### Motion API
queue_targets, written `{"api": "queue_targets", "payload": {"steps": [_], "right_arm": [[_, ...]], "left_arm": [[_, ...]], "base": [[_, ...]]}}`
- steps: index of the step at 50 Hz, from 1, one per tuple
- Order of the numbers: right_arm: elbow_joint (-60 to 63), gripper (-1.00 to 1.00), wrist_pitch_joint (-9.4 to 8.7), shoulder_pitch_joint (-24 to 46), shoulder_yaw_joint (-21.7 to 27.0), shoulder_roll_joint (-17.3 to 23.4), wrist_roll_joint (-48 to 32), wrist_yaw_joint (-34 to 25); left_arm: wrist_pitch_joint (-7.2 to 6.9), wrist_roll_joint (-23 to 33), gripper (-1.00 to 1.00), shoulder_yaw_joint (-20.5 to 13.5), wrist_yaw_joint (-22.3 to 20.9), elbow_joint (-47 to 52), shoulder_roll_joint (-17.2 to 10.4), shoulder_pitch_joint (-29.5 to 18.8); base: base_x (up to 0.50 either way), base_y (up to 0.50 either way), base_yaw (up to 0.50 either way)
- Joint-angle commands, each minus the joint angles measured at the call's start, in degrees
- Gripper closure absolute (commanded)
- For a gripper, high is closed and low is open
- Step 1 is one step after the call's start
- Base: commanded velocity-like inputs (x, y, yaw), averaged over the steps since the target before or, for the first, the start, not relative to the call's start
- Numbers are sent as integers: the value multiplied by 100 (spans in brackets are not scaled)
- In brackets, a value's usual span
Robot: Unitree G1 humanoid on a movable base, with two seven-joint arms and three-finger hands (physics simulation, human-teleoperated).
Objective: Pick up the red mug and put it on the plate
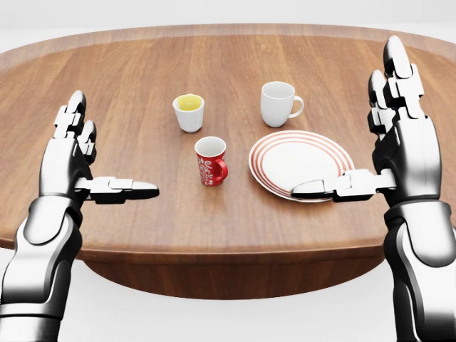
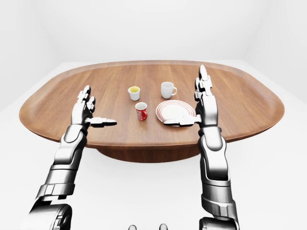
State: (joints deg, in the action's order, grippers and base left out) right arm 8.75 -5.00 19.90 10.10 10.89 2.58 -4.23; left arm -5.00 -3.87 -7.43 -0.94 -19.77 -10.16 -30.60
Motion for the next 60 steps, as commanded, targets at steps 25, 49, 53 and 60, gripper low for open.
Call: {"api": "queue_targets", "payload": {"steps": [25, 49, 53, 60], "right_arm": [[-132, -100, 0, 375, -37, 124, -267, -184], [-126, -100, 0, 383, -66, 91, -355, -242], [-94, -100, 0, 425, -149, 76, -429, -285], [-82, -100, 0, 448, -156, 51, -478, -307]], "left_arm": [[0, 45, -100, -44, 150, -421, -207, -527], [0, 49, -100, -54, 154, -359, -195, -498], [0, 65, -100, -38, 144, -294, -191, -487], [0, 64, -100, -43, 140, -232, -187, -486]], "base": [[12, 0, 0], [22, 0, 0], [26, 0, 0], [28, 0, 0]]}}
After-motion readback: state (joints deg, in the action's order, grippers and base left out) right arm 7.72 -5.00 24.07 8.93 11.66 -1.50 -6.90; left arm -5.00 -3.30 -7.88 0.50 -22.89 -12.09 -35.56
